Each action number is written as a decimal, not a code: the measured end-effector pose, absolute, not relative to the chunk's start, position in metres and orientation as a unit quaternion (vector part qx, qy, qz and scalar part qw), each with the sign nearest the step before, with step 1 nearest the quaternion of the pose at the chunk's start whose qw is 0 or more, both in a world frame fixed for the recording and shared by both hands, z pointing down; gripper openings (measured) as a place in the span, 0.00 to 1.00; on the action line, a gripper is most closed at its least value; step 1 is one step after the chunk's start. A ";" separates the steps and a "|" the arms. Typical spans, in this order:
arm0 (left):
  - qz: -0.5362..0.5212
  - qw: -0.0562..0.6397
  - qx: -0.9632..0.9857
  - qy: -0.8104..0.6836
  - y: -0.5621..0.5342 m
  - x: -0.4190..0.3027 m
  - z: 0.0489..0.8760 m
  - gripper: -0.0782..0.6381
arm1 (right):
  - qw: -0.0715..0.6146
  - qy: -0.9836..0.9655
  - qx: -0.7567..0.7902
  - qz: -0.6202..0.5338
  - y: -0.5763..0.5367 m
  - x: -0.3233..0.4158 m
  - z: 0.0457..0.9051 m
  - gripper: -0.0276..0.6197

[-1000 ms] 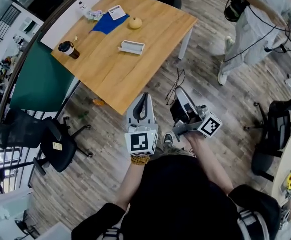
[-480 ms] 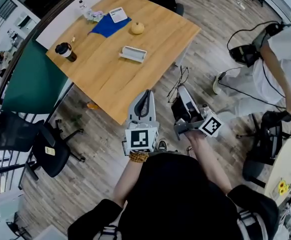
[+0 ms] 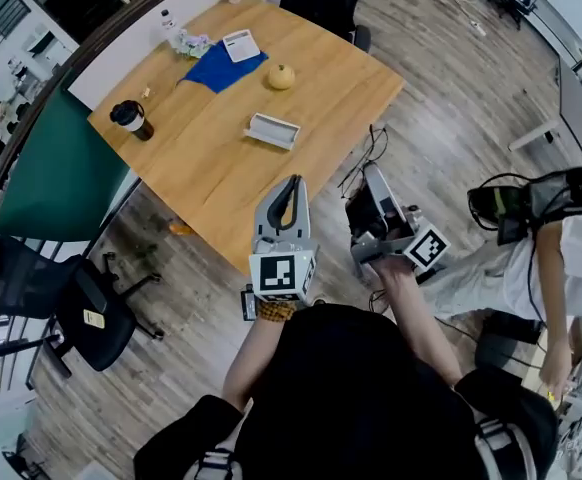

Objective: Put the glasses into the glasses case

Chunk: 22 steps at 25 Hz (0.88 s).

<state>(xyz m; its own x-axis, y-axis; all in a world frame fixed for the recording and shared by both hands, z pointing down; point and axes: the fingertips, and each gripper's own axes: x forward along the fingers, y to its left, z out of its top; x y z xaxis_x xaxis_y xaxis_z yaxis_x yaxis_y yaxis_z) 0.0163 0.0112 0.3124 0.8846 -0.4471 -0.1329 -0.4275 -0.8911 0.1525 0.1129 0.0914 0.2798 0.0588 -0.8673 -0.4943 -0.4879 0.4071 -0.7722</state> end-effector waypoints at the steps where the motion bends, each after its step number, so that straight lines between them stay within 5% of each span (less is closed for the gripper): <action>1: -0.085 0.061 0.969 -0.226 0.006 0.018 0.311 0.15 | 0.518 0.660 -0.513 -0.182 0.087 0.116 0.278 0.06; 22: -0.041 0.054 0.964 -0.257 -0.055 0.039 0.331 0.15 | 0.627 0.614 -0.438 -0.196 0.028 0.190 0.272 0.06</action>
